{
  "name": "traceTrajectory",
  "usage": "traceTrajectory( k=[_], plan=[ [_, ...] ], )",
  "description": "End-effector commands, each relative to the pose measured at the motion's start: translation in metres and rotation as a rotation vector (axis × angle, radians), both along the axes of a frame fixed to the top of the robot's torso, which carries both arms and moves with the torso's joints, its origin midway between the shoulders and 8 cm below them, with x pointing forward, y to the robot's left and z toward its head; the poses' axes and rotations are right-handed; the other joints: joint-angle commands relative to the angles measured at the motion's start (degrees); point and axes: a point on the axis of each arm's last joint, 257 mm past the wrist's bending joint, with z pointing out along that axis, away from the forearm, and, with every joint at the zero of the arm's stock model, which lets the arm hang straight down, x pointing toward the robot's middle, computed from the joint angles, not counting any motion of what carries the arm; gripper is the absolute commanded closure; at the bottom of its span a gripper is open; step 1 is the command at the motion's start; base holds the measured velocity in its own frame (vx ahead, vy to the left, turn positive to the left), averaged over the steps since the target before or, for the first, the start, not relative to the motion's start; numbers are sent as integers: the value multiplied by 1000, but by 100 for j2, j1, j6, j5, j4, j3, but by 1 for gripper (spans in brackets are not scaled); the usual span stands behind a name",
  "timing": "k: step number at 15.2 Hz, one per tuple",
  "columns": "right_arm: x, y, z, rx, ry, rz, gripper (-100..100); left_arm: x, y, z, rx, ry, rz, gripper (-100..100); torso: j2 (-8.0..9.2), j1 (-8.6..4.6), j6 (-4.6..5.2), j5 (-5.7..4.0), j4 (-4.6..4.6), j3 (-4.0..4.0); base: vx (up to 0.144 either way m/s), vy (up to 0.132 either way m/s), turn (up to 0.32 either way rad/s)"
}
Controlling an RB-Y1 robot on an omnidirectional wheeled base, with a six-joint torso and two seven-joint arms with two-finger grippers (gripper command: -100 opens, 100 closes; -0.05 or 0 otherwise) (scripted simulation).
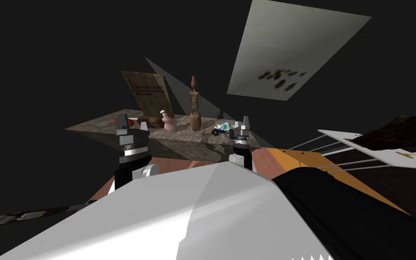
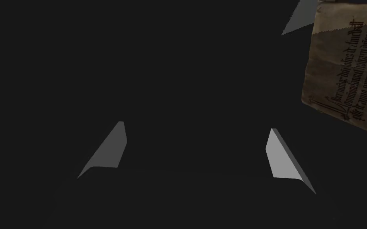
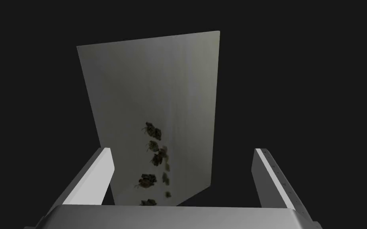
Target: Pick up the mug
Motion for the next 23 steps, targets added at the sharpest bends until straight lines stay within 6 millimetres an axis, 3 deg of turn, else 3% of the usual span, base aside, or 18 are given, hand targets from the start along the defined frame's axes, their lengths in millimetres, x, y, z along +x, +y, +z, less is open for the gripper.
traceTrajectory(
  k=[1,10,19,21,22,23],
  plan=[
    [4,2,-3,-23,19,16,-100,0,0,0,0,0,0,0,0,0,0,0,0,0,2,0,28],
    [35,7,-31,-123,152,81,-100,0,0,0,0,0,0,0,-7,-6,-2,-1,-2,-4,11,-7,70],
    [78,-2,-84,-239,374,129,-100,0,0,0,0,0,0,0,-10,-7,-2,-1,-2,-6,13,-7,105],
    [79,-2,-84,-261,382,134,-100,0,0,0,0,0,0,0,-9,-6,-2,-1,-2,-5,11,-6,77],
    [87,-7,-97,-283,436,140,-100,0,0,0,0,0,0,0,-8,-5,0,-1,-2,-5,9,-2,116],
    [87,-7,-97,-293,437,141,-100,0,0,0,0,0,0,0,-8,-4,-3,-1,-2,-5,10,-3,119]
  ],
)
